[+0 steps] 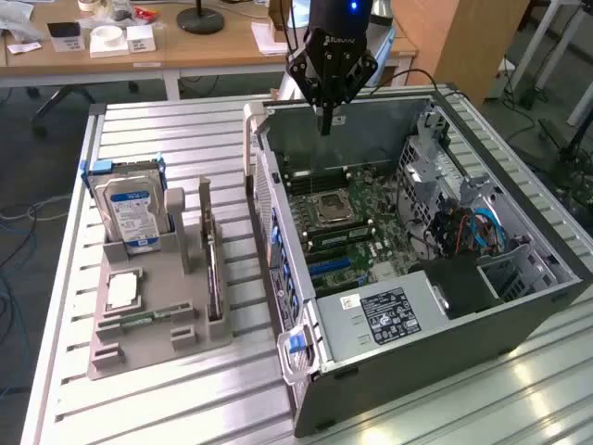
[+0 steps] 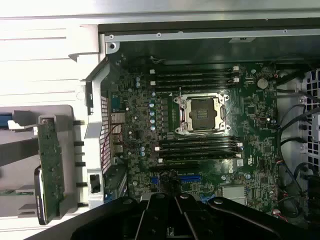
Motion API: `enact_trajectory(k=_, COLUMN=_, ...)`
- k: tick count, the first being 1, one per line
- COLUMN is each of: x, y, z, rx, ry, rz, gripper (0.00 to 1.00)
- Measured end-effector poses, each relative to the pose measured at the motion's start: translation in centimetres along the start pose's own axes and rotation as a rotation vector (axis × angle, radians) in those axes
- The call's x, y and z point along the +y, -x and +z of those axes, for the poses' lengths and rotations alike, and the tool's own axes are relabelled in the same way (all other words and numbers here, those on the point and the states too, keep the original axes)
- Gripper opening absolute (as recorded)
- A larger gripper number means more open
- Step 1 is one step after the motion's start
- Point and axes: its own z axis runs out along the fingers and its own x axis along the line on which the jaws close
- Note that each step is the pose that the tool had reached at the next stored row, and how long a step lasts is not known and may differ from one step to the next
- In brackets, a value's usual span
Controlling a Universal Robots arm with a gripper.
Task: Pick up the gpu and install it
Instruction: 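Reach for the gpu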
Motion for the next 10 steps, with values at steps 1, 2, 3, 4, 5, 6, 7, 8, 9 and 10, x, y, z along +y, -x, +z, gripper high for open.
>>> enact_trajectory(k=1, x=0.00, y=0.00, z=0.00, rx=0.0000, ry=0.0000, rz=0.000, gripper=0.11)
enact_trajectory(k=2, x=0.00, y=0.00, z=0.00, rx=0.0000, ry=0.0000, rz=0.000, gripper=0.11)
enact_trajectory(k=3, x=0.00, y=0.00, z=0.00, rx=0.0000, ry=0.0000, rz=0.000, gripper=0.11)
enact_trajectory(k=4, x=0.00, y=0.00, z=0.00, rx=0.0000, ry=0.0000, rz=0.000, gripper=0.11)
enact_trajectory(k=5, x=0.00, y=0.00, z=0.00, rx=0.0000, ry=0.0000, rz=0.000, gripper=0.11)
enact_trajectory(k=6, x=0.00, y=-0.01, z=0.00, rx=0.0000, ry=0.0000, rz=0.000, gripper=0.11)
enact_trajectory(k=7, x=0.00, y=-0.05, z=0.00, rx=-0.0001, ry=0.0000, rz=0.000, gripper=0.11)
enact_trajectory(k=8, x=0.00, y=-0.09, z=0.00, rx=-0.0001, ry=0.0000, rz=0.000, gripper=0.11)
enact_trajectory(k=9, x=-0.01, y=-0.13, z=0.00, rx=0.0000, ry=0.0000, rz=0.000, gripper=0.11)
enact_trajectory(k=10, x=-0.01, y=-0.17, z=-0.01, rx=0.0000, ry=-0.0001, rz=0.000, gripper=0.11)
